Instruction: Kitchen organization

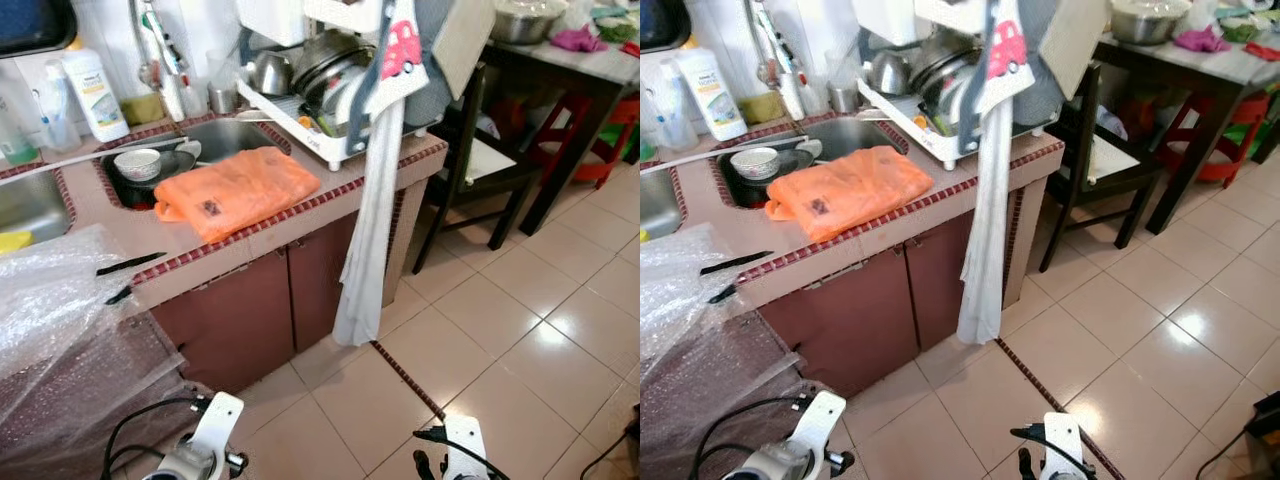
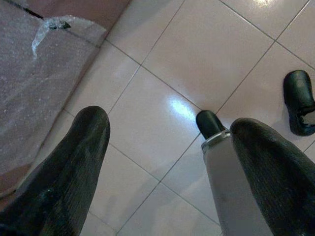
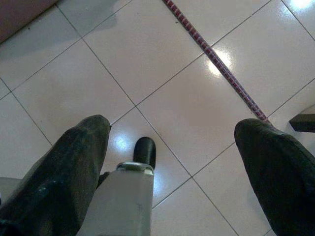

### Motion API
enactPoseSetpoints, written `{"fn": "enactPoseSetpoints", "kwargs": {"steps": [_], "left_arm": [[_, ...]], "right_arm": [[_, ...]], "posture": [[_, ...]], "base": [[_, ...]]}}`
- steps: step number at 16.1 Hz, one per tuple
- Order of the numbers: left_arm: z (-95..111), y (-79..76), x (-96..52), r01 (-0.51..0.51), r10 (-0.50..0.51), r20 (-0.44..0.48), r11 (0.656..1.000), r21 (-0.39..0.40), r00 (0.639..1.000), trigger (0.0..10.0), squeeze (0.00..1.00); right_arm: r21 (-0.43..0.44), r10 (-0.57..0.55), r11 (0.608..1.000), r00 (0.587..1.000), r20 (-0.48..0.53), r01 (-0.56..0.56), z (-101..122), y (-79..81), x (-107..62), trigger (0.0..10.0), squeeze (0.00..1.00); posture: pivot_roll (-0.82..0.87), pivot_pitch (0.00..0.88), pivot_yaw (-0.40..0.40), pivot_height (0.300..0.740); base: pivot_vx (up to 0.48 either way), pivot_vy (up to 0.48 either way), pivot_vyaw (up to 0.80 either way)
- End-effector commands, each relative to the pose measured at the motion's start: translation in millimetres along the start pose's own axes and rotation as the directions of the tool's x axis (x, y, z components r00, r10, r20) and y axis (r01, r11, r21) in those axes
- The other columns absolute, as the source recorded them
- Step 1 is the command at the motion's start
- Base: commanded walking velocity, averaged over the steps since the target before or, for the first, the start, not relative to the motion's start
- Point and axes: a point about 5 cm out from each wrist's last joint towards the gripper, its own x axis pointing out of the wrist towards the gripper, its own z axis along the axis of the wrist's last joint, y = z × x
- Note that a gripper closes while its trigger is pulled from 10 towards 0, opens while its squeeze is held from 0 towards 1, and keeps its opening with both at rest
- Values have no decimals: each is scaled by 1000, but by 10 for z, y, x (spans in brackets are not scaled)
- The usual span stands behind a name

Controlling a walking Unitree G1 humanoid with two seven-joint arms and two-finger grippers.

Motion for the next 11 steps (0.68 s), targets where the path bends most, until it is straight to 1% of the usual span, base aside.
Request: {"fn": "enactPoseSetpoints", "kwargs": {"steps": [1,6,7,9,11], "left_arm": [[51,-20,1,14,-14,13,1000,13,1000,10000,0],[54,-21,0,17,-17,11,1000,13,1000,10000,0],[55,-22,0,16,-17,11,1000,13,1000,10000,0],[58,-26,2,10,-10,22,1000,-20,1000,10000,0],[55,-28,2,10,-10,17,1000,-16,1000,10000,0]], "right_arm": [[4,-20,1000,1000,-11,20,-23,-40,-4,10000,0],[-2,-19,1000,1000,-9,19,-19,-41,-4,10000,0],[-3,-20,1000,1000,-9,20,-18,-42,-4,10000,0],[-4,-21,1000,1000,-9,21,-17,-46,-4,10000,0],[-6,-21,1000,1000,-10,21,-19,-49,-4,10000,0]], "posture": [[-56,0,33,740],[-59,0,36,740],[-59,0,37,740],[-60,0,38,740],[-60,0,38,740]], "base": [[0,-480,0],[0,-480,0],[0,-341,0],[0,0,0],[0,0,0]]}}
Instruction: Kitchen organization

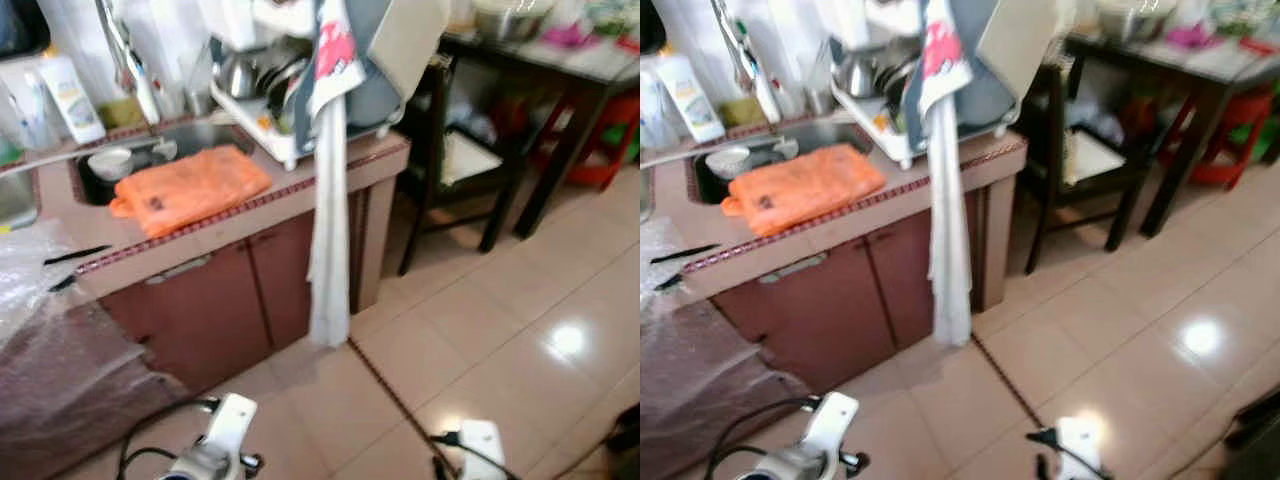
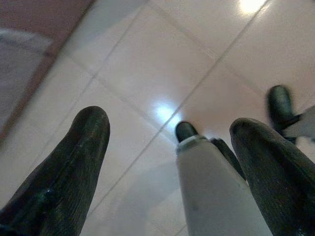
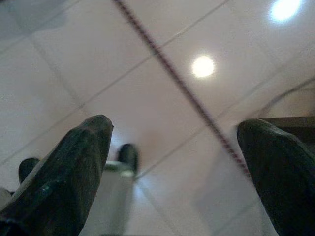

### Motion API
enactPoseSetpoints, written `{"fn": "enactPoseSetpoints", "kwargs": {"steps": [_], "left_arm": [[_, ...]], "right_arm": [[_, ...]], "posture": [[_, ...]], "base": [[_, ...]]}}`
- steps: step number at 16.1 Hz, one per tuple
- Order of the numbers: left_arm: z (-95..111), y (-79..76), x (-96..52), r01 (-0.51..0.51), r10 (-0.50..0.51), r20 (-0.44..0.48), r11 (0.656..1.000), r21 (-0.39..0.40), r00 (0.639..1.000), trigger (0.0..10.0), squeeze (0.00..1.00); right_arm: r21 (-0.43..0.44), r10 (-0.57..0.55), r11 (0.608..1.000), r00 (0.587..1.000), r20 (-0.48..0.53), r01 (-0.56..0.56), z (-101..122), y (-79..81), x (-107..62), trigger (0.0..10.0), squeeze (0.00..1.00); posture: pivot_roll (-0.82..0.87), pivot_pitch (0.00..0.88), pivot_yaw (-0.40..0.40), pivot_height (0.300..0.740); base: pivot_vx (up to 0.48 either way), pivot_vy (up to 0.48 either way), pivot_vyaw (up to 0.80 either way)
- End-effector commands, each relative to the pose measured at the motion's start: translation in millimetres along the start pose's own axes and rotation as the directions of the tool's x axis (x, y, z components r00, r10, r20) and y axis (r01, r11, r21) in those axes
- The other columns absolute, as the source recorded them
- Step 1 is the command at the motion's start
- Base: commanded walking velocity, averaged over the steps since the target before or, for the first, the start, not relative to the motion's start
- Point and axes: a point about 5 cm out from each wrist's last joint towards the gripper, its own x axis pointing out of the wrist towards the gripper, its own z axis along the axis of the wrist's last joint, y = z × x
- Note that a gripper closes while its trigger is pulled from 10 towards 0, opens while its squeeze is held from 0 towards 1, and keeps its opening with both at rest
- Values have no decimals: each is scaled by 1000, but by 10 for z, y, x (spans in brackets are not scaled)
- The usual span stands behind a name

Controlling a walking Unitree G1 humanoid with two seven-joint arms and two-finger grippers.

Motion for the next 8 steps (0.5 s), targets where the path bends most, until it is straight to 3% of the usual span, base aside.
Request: {"fn": "enactPoseSetpoints", "kwargs": {"steps": [1,8], "left_arm": [[-40,156,-22,-37,37,-13,999,-6,999,10000,0],[-42,155,-22,-42,41,-19,999,-4,999,10000,0]], "right_arm": [[12,36,999,999,-11,-36,-20,133,-2,10000,0],[12,32,999,999,-9,-32,-11,117,0,10000,0]], "posture": [[-60,0,37,740],[-61,0,37,740]], "base": [[0,0,0],[0,0,0]]}}
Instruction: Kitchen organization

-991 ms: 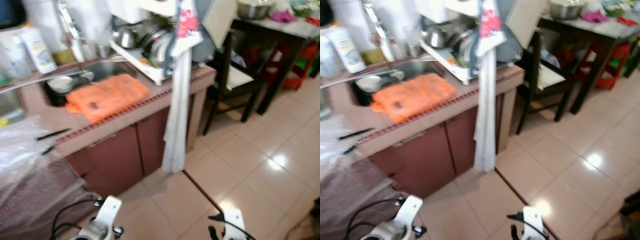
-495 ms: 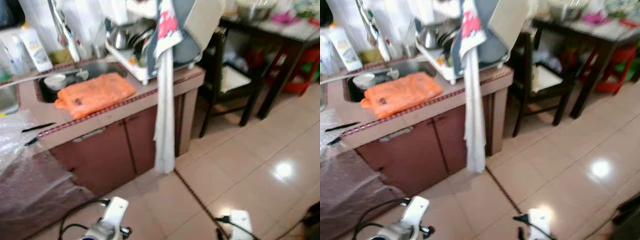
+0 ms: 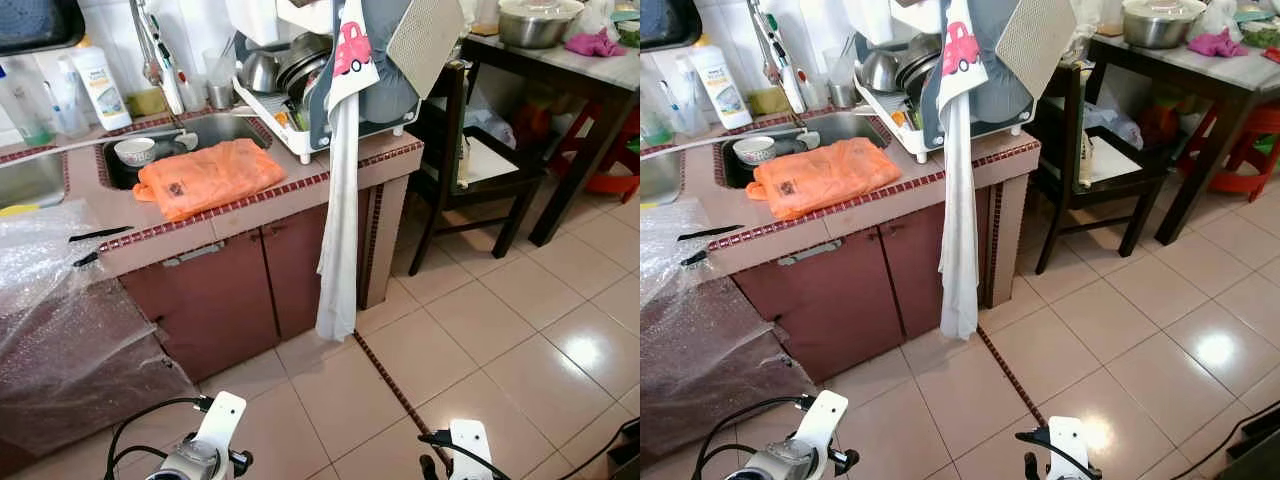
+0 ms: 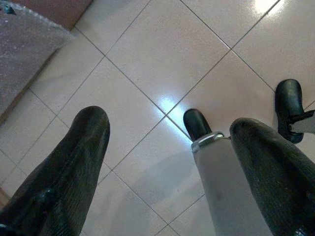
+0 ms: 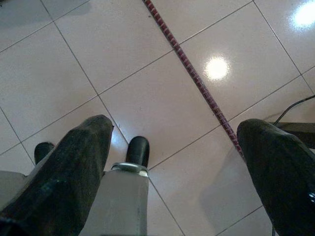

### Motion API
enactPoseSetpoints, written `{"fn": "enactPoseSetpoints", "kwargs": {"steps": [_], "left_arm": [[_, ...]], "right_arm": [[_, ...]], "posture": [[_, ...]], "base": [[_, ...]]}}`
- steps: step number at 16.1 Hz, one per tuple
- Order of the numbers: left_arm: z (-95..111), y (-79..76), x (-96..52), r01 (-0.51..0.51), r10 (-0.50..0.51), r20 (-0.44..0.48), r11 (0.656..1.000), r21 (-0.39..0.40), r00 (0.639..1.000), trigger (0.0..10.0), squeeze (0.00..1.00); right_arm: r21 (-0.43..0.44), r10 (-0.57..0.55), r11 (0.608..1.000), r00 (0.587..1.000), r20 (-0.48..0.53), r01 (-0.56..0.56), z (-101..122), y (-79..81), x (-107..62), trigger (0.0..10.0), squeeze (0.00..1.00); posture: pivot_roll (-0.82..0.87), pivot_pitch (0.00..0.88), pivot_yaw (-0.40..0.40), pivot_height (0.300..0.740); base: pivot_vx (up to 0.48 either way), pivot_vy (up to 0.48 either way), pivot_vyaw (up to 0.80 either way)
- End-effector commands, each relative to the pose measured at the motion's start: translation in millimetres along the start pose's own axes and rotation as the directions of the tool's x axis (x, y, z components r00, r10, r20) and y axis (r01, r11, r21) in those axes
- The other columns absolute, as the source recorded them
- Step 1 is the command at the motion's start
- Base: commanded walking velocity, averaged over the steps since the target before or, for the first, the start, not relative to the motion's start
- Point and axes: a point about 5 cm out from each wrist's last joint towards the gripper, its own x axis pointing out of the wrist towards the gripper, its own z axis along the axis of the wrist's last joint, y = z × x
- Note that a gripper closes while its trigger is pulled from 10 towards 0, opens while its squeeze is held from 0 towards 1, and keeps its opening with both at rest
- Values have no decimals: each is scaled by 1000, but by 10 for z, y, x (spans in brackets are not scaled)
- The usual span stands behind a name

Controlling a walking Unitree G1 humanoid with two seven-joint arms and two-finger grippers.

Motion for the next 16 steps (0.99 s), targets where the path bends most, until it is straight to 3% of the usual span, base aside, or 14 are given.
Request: {"fn": "enactPoseSetpoints", "kwargs": {"steps": [1,7,11,16], "left_arm": [[8,31,-4,-11,11,-3,1000,3,1000,10000,0],[-36,26,-4,-9,7,-34,998,-63,999,10000,0],[-121,-13,-8,0,-24,-119,980,-199,993,10000,0],[-93,-17,-6,11,-32,-101,981,-195,994,10000,0]], "right_arm": [[10,3,1000,1000,-2,-3,16,2,5,10000,0],[84,1,996,1000,-14,0,-8,11,2,10000,0],[117,9,993,1000,-10,-7,7,21,6,10000,0],[152,2,988,1000,-16,0,23,18,11,10000,0]], "posture": [[-61,0,37,740],[-61,0,37,740],[-52,0,34,740],[-53,0,30,740]], "base": [[0,0,0],[0,0,0],[0,0,0],[0,0,0]]}}
